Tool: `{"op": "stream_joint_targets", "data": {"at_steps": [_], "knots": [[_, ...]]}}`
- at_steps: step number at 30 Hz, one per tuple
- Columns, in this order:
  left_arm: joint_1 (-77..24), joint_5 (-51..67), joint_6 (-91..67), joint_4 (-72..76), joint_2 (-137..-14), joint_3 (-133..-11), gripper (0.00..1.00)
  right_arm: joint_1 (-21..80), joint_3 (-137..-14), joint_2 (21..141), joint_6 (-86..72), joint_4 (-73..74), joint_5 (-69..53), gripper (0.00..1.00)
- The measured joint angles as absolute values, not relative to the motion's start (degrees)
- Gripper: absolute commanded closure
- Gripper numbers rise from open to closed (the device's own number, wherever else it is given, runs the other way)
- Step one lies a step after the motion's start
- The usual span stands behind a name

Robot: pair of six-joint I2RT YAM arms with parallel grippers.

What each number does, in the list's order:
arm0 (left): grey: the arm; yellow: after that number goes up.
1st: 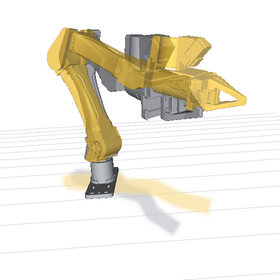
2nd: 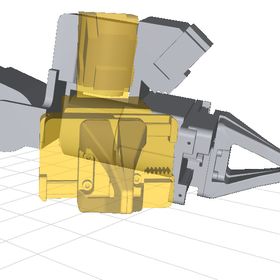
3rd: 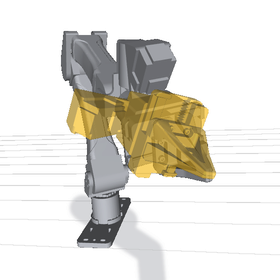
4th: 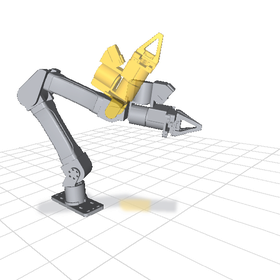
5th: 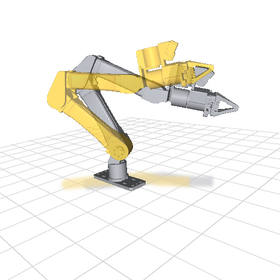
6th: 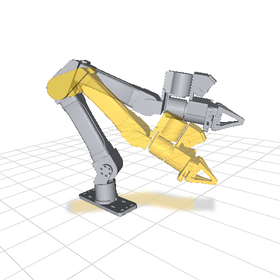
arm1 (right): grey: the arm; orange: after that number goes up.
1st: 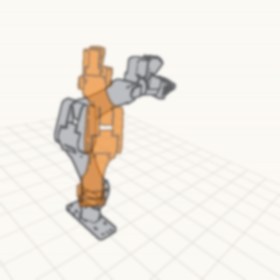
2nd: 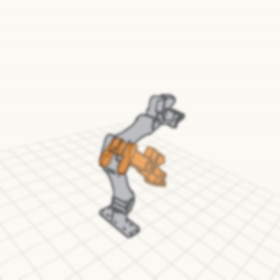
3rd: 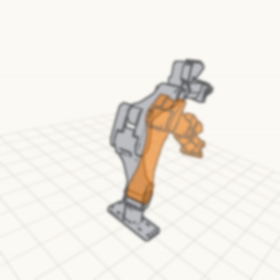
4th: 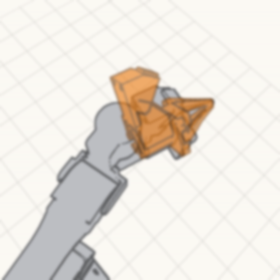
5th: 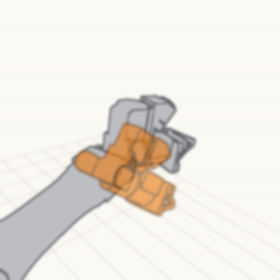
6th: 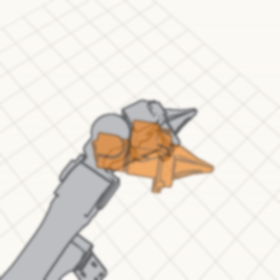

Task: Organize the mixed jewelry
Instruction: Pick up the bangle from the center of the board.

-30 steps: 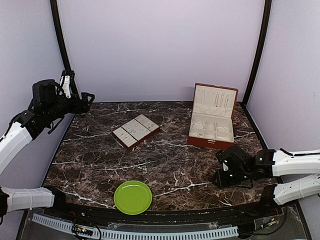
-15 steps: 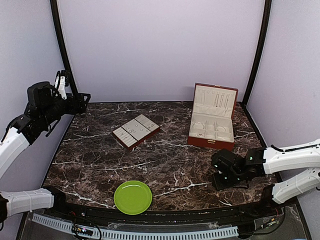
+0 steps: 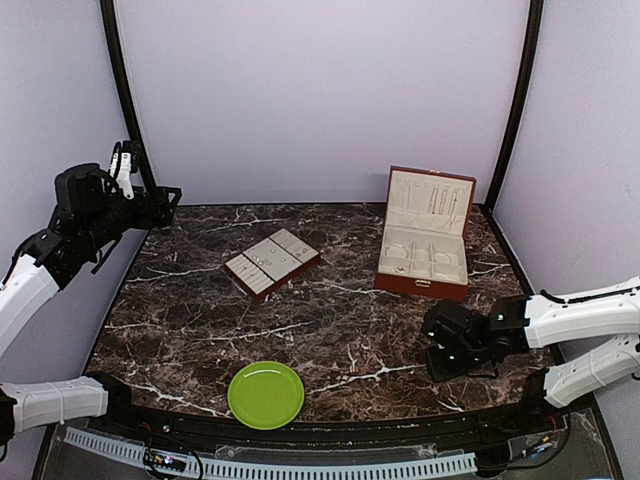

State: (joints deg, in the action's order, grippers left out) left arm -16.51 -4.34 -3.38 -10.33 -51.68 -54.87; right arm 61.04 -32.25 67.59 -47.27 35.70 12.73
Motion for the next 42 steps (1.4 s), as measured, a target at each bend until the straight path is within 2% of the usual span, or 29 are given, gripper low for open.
{"op": "stream_joint_targets", "data": {"at_steps": [20,29,42], "knots": [[-16.51,-4.34,-3.38,-10.31,-51.66,-54.57,0.02,61.10,-32.42,71.22,-46.68,36.10,16.60,0.87],[-16.51,-4.36,-3.38,-10.31,-51.66,-54.54,0.01,60.25,-33.08,74.39,-45.08,34.22,16.25,0.89],[-16.51,-4.36,-3.38,-10.20,-50.94,-54.33,0.01,56.45,-31.48,72.86,-45.39,31.22,12.60,0.94]]}}
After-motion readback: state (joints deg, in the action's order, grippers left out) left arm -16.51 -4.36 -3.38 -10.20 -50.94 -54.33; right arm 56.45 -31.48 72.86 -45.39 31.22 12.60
